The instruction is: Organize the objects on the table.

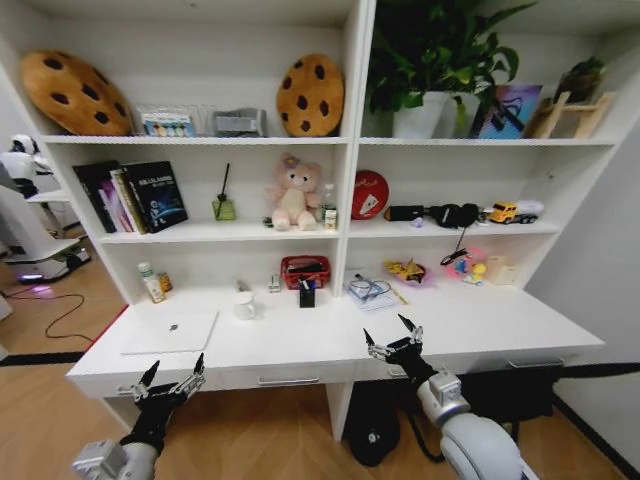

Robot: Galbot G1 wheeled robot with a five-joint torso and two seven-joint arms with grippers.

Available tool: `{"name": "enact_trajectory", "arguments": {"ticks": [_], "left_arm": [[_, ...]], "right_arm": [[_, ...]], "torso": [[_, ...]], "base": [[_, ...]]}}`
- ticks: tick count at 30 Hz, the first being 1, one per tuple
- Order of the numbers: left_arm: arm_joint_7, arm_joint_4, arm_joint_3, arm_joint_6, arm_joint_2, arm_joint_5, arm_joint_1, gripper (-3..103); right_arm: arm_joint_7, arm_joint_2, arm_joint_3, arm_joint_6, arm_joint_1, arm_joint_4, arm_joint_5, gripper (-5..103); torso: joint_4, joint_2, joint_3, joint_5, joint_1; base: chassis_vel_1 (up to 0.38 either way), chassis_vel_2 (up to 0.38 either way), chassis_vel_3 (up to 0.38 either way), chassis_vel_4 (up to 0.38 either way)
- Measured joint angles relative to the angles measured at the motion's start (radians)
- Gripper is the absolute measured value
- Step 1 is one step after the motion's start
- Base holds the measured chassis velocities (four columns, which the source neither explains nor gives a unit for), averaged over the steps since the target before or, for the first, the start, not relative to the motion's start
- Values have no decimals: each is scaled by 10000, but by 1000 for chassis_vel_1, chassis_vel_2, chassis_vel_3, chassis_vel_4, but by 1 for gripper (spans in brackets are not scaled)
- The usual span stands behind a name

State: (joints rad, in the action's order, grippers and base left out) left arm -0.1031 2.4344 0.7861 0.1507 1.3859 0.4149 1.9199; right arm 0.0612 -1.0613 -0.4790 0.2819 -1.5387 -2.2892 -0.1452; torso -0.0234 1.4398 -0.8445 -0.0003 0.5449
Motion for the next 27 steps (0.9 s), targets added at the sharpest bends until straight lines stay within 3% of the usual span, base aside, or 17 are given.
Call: {"name": "enact_trajectory", "arguments": {"ticks": [12, 13, 14, 16, 23, 27], "left_arm": [[3, 1, -1, 0, 0, 0, 0, 100], [-1, 0, 1, -1, 0, 0, 1, 100], [-1, 0, 1, -1, -1, 0, 0, 100], [-1, 0, 3, 0, -1, 0, 0, 100], [0, 0, 1, -1, 0, 0, 0, 100], [7, 0, -5, 0, 2, 0, -1, 100]], "right_arm": [[-79, -56, 1, -127, -157, 71, 66, 100], [-34, -65, 0, -67, -226, 70, 55, 100], [146, -77, -18, -39, -321, 57, 17, 100], [277, -91, -44, -39, -377, 53, -2, 100], [801, -74, -139, -179, -519, 88, -112, 100], [813, 47, -169, -132, -513, 52, -295, 100]], "torso": [[-4, 2, 2, 10, -3], [3, 2, 1, -1, -2], [-4, 2, 2, -6, -2], [-3, 2, 2, 2, -3], [7, -1, -1, 7, 2], [-4, -4, -3, 10, 6]], "base": [[396, 319, -391, -319], [322, 262, -331, -310], [322, 214, -246, -247], [281, 214, -246, -226], [121, 40, -42, -81], [-74, -51, 49, 87]]}}
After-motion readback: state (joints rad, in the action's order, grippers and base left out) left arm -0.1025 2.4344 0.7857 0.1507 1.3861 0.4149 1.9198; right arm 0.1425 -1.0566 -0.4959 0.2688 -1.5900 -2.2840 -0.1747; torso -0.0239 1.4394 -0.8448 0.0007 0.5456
